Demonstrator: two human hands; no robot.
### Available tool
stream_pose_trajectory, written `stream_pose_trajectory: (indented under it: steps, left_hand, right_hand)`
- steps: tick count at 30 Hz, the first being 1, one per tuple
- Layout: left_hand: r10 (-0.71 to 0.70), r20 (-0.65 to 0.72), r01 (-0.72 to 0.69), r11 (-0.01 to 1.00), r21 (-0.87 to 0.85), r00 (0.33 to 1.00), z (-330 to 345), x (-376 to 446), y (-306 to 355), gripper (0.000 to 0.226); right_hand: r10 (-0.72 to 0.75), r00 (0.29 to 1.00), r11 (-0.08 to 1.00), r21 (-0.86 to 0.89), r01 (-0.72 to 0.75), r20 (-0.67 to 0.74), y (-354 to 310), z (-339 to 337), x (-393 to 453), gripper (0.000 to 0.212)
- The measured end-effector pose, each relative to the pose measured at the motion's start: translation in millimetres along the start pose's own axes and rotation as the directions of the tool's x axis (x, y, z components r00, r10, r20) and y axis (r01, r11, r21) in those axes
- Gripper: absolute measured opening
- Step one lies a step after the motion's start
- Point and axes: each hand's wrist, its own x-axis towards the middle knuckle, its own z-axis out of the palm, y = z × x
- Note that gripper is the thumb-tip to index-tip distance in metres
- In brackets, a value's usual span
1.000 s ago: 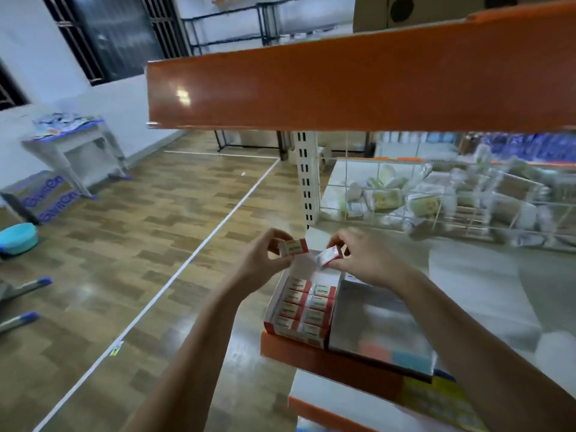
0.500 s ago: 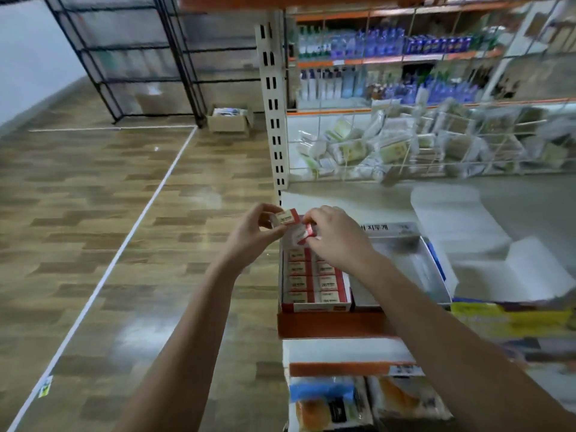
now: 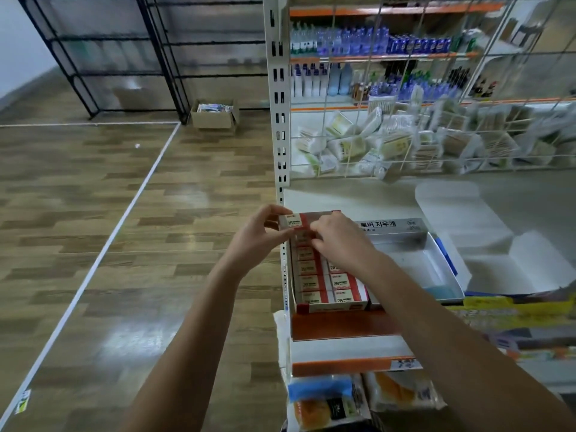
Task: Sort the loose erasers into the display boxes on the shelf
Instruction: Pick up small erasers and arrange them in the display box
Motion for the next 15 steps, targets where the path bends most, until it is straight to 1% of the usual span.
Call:
stream_pose_trajectory:
  steps: [2,4,6,8,9,11,13,15]
  left_hand:
    - [0.029,-0.001,-0.029,0.998,0.053,1.0,-1.8,0.6,2.7,0.028]
    - [0.058,0.0,-0.057,0.989,0.138,0.998,-3.4,2.1,7.6,0.029]
    - [0.078,0.03,-0.083,0.962,0.258,0.996,-3.1,4.2,14.0,0.029]
    - [0.1,0.102,-0.131,0.913,0.385,0.99,1.7,7.0,21.5,0.031]
    - [0.105,0.136,-0.154,0.892,0.425,0.985,6.0,8.0,25.3,0.031]
    - [0.11,0.177,-0.185,0.85,0.493,0.978,17.0,9.5,32.5,0.033]
    - [0.128,0.188,-0.214,0.796,0.566,0.974,27.7,10.8,36.5,0.035]
    - [0.155,0.172,-0.229,0.76,0.609,0.973,35.8,12.1,37.5,0.033]
  right_hand:
    - [-0.011,1.0,1.0,0.024,0.011,-0.028,1.7,-2.0,-2.0,0.015]
    - [-0.017,0.994,0.998,0.057,0.023,-0.111,6.3,-7.9,-6.8,0.021]
    - [0.024,0.976,0.997,0.076,-0.008,-0.215,14.3,-16.3,-14.6,0.024]
    - [0.108,0.96,0.993,0.075,-0.091,-0.258,25.1,-22.3,-24.5,0.02]
    - [0.156,0.957,0.987,0.069,-0.143,-0.244,30.8,-23.3,-29.7,0.02]
    - [0.239,0.957,0.971,0.05,-0.234,-0.167,38.7,-22.6,-39.7,0.025]
    - [0.283,0.957,0.959,0.036,-0.281,-0.066,40.5,-20.5,-47.3,0.034]
    - [0.293,0.955,0.953,0.068,-0.295,0.038,37.8,-18.7,-51.7,0.037]
